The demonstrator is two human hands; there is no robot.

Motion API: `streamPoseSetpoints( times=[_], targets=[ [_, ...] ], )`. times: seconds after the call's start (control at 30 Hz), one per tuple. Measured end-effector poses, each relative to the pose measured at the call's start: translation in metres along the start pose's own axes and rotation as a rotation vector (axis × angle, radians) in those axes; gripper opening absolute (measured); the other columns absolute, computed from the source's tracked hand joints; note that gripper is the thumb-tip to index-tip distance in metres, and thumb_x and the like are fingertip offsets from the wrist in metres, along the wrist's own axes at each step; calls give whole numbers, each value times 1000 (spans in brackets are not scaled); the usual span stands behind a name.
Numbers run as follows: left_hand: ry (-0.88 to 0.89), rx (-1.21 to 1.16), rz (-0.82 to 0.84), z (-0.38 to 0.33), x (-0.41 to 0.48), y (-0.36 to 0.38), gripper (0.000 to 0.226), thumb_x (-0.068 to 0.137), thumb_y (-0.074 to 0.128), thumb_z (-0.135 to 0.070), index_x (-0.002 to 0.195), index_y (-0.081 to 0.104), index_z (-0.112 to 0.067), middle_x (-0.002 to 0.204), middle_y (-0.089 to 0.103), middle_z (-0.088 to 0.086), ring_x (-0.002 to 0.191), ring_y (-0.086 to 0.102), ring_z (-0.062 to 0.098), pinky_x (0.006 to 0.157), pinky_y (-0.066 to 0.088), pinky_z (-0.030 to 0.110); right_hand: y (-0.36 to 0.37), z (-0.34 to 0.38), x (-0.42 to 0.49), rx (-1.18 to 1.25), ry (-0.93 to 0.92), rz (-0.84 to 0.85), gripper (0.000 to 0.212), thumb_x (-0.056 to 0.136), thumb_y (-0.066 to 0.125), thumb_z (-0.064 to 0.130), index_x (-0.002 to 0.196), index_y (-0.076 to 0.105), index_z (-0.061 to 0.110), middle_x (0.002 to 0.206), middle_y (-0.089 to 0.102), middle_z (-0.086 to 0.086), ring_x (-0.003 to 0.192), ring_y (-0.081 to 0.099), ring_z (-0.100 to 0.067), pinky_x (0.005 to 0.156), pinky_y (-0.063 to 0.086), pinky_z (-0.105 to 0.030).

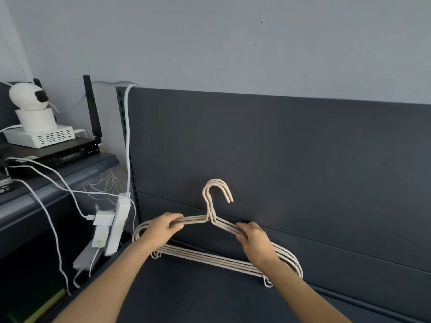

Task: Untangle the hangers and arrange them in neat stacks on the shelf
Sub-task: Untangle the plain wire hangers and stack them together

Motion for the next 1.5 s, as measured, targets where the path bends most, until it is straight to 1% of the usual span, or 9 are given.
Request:
streamPoseSetpoints(
  times=[0.13,0.43,0.63,0.77,0.83,1.0,1.2,1.33,1.5],
  targets=[
    [12,41,-38,18,14,2,38,94,47,-24,131,49,-15,131,54,4,119,50,19,109,33,37,13,9,8,-113,30,-54,34,96,38,20,128,47,14,117,54,-8,108,52,-24,94,44,-32],
    [38,147,49,38,31,-5,35,96,44,-26,129,49,-17,122,53,4,115,49,20,100,38,32,28,20,17,-73,67,-83,26,94,40,14,116,53,9,106,57,-11,102,52,-28,89,46,-38],
    [56,250,-18,39,26,1,44,97,37,-30,140,35,-19,139,42,3,128,38,22,107,29,34,31,20,9,-135,52,-102,40,97,34,22,137,37,17,125,52,-5,118,45,-24,102,36,-35],
    [36,343,-27,33,19,2,54,97,35,-37,146,19,-21,148,29,4,137,24,23,114,18,35,28,21,5,-161,35,-91,45,97,34,26,142,29,19,132,47,-2,124,41,-22,107,30,-35],
    [47,339,-69,25,12,-1,57,96,36,-37,146,17,-19,149,27,6,139,22,23,115,17,37,22,20,0,-173,22,-99,47,97,36,27,143,27,18,135,45,-1,126,39,-22,108,28,-34],
    [183,257,-213,-17,-23,-4,42,94,45,-30,133,43,-14,133,47,6,127,39,22,105,32,33,-4,1,-33,-220,21,-145,46,95,40,27,139,34,15,136,45,-1,124,40,-23,105,33,-32],
    [271,186,43,-71,-60,66,33,95,43,-31,125,50,-20,123,56,-3,115,49,14,99,39,31,-36,-45,-96,-273,113,-95,40,94,44,28,132,43,16,128,50,-3,117,45,-23,97,39,-32],
    [329,129,162,-109,-84,113,26,94,45,-29,117,53,-20,111,60,-5,107,53,13,95,41,29,-62,-83,-144,-285,223,-78,47,93,44,36,136,37,16,134,46,-1,124,41,-19,101,37,-29],
    [381,31,252,-164,-112,164,22,93,46,-26,111,56,-16,84,56,-12,93,55,12,87,44,27,-107,-128,-208,-296,336,-124,51,92,45,39,137,35,16,134,46,-1,126,41,-19,102,37,-30]
  ],
)
Point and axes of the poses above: each hand's wrist, its own x-axis towards the middle knuckle, its own y-axis out of the palm, z = x × y, the point moved 8 cm from there along x, towards the middle knuckle
